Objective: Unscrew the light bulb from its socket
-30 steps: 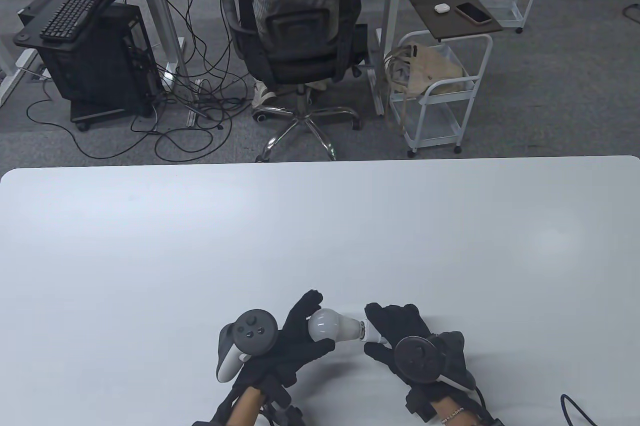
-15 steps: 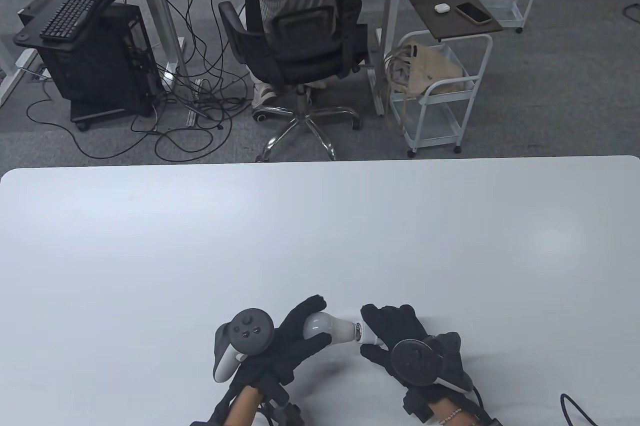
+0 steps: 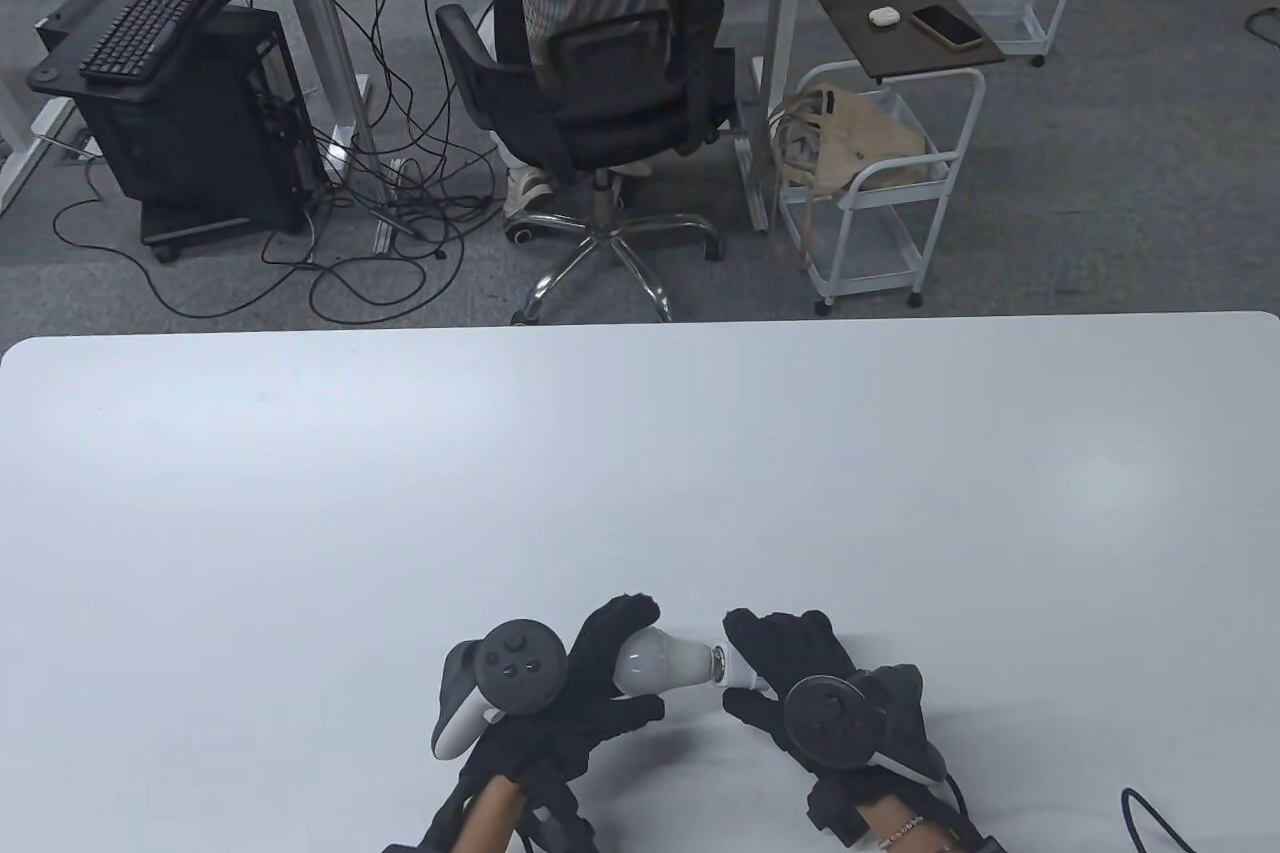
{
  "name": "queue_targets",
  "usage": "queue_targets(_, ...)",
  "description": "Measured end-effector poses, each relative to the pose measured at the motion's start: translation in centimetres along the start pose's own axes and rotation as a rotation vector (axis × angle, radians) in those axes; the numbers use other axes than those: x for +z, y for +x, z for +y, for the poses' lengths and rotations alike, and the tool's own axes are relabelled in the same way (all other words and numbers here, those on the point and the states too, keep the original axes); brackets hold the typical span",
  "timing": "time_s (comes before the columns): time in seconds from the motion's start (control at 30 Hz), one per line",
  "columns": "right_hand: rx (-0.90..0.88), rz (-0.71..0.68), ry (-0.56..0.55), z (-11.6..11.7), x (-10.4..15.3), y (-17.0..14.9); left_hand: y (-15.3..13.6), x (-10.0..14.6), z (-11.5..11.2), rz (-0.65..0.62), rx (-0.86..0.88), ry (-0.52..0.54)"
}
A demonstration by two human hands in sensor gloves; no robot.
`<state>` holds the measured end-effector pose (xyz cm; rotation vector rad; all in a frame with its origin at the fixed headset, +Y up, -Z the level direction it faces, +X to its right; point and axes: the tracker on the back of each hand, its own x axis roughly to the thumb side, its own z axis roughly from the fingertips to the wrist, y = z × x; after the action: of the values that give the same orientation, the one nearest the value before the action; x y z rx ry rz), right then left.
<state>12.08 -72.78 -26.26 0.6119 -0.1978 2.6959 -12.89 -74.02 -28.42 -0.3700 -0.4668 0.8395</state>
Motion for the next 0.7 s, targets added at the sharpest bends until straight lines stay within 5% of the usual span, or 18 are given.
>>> queue_targets(0.7, 0.035, 0.051, -0.071, -0.6, 0.0, -1.0, -1.2, 0.0, 0.5, 0.021, 0.159, 0.029)
